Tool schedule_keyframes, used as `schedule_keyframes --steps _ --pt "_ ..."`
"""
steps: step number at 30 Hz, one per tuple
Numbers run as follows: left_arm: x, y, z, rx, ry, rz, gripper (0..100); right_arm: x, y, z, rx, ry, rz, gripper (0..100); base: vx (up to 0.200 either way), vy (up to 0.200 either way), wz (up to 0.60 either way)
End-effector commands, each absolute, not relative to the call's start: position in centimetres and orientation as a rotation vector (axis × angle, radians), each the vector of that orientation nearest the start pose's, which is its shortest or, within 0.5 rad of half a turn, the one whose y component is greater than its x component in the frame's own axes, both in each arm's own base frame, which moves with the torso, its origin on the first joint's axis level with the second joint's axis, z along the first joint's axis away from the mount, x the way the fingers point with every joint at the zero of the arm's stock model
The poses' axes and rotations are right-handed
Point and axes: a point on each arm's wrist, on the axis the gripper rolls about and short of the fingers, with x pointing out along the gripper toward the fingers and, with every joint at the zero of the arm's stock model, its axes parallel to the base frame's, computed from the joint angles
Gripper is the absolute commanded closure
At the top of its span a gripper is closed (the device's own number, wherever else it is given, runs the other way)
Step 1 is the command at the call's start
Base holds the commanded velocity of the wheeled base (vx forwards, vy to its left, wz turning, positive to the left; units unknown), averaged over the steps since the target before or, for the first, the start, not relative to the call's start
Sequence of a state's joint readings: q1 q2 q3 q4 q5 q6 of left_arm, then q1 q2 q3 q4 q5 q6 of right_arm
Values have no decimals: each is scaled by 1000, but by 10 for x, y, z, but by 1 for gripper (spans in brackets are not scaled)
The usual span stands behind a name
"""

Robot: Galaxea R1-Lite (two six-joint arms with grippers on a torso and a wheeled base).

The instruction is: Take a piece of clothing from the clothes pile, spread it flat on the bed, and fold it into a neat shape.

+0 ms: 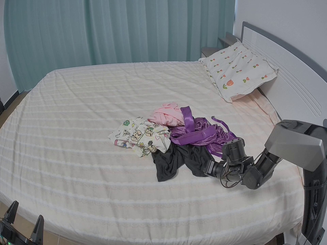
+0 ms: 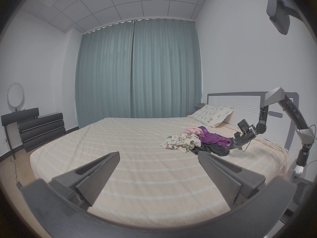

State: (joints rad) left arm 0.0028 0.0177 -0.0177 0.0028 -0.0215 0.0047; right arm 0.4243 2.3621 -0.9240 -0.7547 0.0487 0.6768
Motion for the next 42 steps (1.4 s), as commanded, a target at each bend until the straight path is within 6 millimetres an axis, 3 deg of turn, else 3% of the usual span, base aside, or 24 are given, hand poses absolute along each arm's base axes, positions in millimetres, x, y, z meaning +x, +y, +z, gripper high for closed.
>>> schedule_keyframes --steps 1,7,12,14,15,17,19,22,24,28,32,36,42 --pt "-22 -1 75 8 6 -23 0 319 144 22 657 746 228 100 0 0 0" --pt "-23 -1 76 31 -4 -31 0 308 138 17 779 701 236 100 0 0 0" --pt "-23 -1 78 48 -18 -46 0 322 129 6 736 657 233 100 0 0 0" --pt "-31 -1 114 16 -143 -56 0 332 126 -1 678 667 225 100 0 0 0" --pt "-36 -1 146 -33 -200 -60 0 339 123 -5 649 672 218 0 0 0 0" --pt "-35 -2 184 -102 -224 -60 0 351 120 -9 615 672 228 0 0 0 0" --pt "-31 -2 198 -111 -221 -64 0 364 121 -18 574 666 250 0 0 0 0" --pt "-28 -2 193 -110 -186 -71 0 378 123 -30 514 674 259 0 0 0 0" --pt "-20 -2 176 -112 -108 -91 0 389 126 -43 456 722 253 0 0 0 0" --pt "-17 -3 162 -113 -64 -130 0 403 132 -54 398 747 265 0 0 0 0" --pt "-15 -3 154 -114 -39 -141 0 404 136 -55 381 785 275 0 0 0 0" --pt "-14 -3 141 -116 -10 -147 0 418 139 -51 288 782 296 0 0 0 0" --pt "-17 -4 139 -115 -22 -175 0 421 154 -52 237 788 338 0 0 0 0"
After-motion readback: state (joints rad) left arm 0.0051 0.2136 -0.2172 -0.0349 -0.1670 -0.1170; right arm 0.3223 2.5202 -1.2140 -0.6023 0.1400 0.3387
